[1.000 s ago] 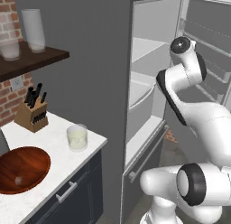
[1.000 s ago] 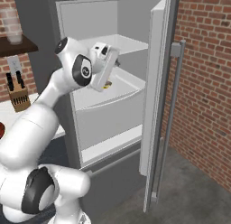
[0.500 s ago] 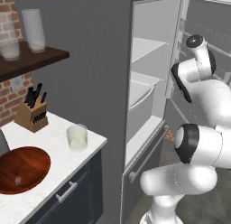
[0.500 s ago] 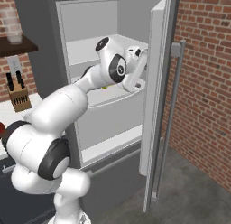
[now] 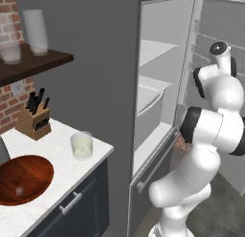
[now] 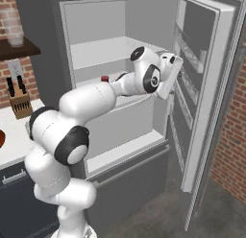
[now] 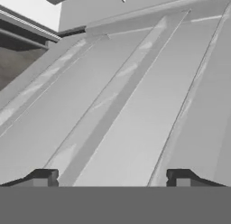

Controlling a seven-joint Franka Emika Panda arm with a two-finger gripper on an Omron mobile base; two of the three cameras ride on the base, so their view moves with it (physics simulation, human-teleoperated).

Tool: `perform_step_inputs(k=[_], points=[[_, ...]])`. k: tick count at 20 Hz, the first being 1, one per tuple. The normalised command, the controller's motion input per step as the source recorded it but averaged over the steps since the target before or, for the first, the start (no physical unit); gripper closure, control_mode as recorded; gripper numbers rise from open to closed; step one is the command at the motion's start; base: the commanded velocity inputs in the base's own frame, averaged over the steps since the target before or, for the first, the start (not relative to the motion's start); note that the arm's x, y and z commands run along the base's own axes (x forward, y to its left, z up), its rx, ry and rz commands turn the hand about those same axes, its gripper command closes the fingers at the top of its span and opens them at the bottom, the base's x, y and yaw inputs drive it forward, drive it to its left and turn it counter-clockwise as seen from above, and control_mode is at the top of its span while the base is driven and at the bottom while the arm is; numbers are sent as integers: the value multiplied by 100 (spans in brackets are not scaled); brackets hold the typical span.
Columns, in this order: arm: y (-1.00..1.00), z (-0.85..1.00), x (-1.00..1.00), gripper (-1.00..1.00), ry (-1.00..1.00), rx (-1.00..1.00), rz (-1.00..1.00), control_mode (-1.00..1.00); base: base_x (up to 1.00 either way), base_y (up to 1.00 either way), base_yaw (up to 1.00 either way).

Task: Grab a lemon wedge from the fridge and one ice cube from the ice bowl, and put them in the glass of lemonade.

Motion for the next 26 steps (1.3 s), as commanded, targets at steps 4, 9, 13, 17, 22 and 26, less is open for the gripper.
perform_step_inputs(k=[4,9,13,17,22,26], points=[[-100,-6,49,-100,0,0,0,-100,0,0,0],[-100,0,37,-100,0,0,0,-100,0,0,0],[-44,17,-30,-100,-9,2,0,-100,0,0,0],[9,20,-91,-100,-22,6,1,-100,0,0,0],[66,21,-100,-100,-34,2,2,-100,0,0,0],[92,1,-95,-100,-27,0,0,-100,0,0,0]])
